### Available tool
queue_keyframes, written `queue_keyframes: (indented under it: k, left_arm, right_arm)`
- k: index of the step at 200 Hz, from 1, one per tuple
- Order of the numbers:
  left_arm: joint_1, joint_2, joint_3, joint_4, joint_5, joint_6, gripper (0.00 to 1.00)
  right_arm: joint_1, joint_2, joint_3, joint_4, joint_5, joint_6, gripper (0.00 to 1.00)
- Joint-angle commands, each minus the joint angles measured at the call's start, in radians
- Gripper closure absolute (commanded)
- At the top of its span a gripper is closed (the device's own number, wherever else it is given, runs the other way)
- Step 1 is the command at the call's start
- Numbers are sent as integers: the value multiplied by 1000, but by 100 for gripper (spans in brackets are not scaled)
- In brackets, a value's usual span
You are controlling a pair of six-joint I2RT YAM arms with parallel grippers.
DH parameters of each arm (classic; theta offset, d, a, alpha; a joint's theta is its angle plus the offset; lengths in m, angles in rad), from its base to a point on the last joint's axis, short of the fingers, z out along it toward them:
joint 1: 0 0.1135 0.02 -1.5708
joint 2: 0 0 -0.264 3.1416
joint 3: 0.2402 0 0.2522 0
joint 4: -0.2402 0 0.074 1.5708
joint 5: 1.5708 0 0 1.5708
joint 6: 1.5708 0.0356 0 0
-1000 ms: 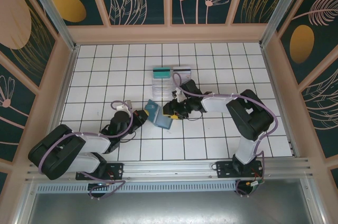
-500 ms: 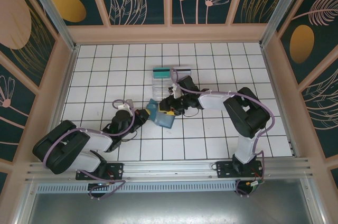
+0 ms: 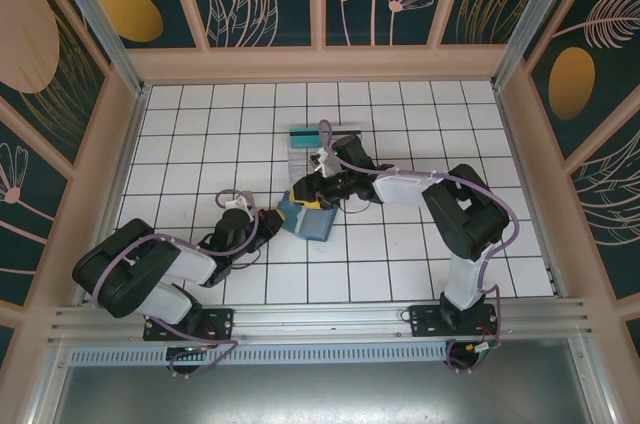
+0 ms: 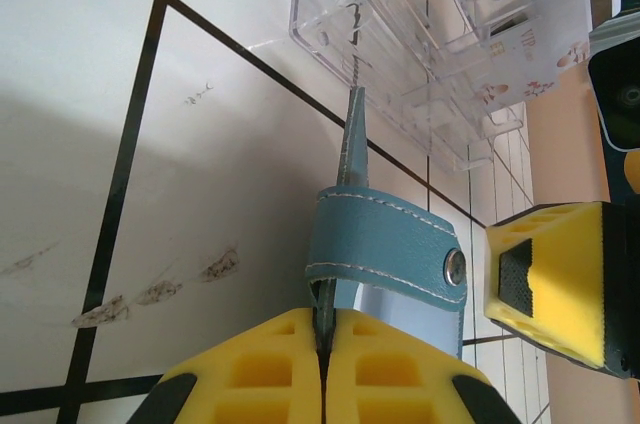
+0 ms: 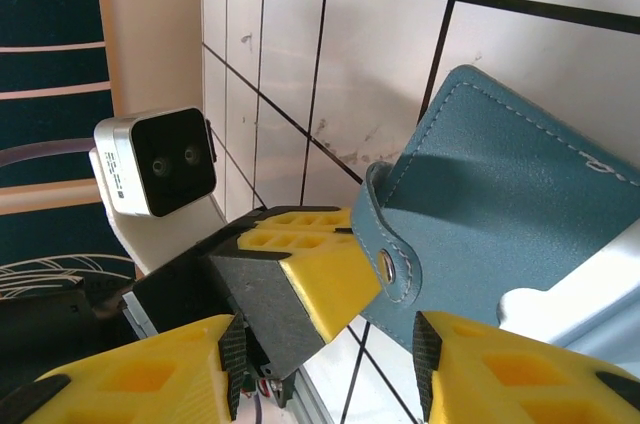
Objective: Put the credit cards into the card holder
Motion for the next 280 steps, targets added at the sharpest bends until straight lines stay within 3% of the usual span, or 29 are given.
queue_keyframes:
  k: [1,20,65,169,280]
  left_arm:
    - [-7,-3,12,26,2,-18,100]
    - [-6,-30,9,-4,-22,-14,100]
    - [-6,-74,14,-61,-43,6,100]
    - [-6,-106,-2,-74,-53,5,100]
    - [-6,-77,1,-45,-34,2,100]
  right_arm:
    - [4,-31,25,-99,37,-61,50]
    - [-5,-81,-7,-208,99,-98,50]
    - [-7,-167,-108,-250,137,-91,49]
    - [-4,-91,-94,-275,245,-101,49]
    - [4,-47,-87,-223,227,-82,49]
